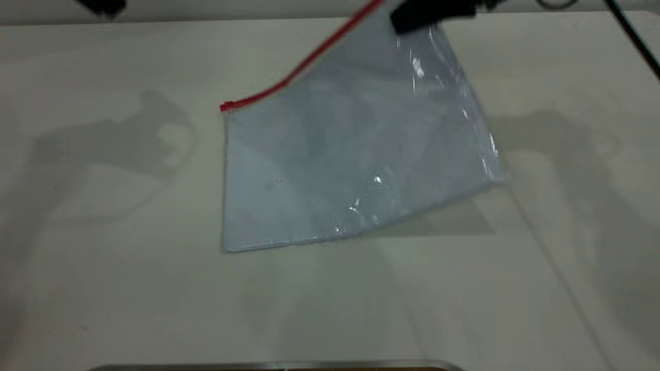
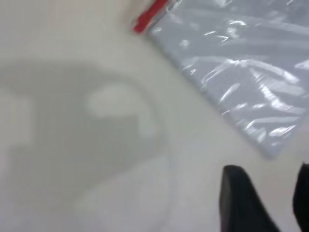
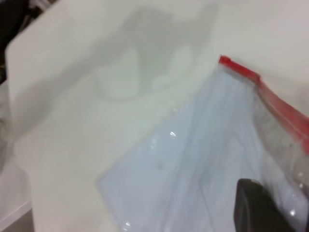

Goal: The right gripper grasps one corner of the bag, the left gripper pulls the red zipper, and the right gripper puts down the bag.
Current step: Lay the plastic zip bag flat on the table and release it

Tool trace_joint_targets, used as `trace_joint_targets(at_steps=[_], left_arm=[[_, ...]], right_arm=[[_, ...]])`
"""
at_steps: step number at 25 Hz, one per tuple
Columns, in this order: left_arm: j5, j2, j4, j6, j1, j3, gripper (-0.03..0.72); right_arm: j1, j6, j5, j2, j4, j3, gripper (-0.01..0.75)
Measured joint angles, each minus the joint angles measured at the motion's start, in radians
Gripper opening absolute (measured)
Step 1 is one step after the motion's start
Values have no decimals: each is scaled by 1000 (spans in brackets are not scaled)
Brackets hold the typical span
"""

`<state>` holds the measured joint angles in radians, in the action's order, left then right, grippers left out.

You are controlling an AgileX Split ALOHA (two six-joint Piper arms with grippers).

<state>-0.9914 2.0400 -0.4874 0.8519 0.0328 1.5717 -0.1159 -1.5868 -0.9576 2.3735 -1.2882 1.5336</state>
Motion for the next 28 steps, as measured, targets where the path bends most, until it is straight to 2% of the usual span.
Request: trace_joint_targets(at_steps=[4,6,8,12,14,17,20,25,28], left_arm=[[-103,-109,-116,-1,0,-1,477],[-168,-172,-194,0,0,-1,488],[-176,-228,-275,4,0,-2,493],[-176,-328,-335,-52,1,-2,494],[-176,-378,-334,-114,4,-2,496],[-176,-473,-287,-193,41,-3,495],[-176,-580,-191,-280,106,-18,495],[-176,-770,12,-452,210,-96,495],[-176,-898,115,-564,227,-176,495]], right_arm=[[0,120,187,58,65,0,307],[0,196,282,84,124,0,345],[1,307,355,98,211,-2,359],[3,688,381,101,516,-4,362],[3,888,379,89,736,-4,363],[4,1178,300,56,998,-4,363],[5,1350,140,1,1078,-4,363],[-3,1307,-77,-97,1021,-4,363],[-17,1261,-192,-161,977,-4,363]])
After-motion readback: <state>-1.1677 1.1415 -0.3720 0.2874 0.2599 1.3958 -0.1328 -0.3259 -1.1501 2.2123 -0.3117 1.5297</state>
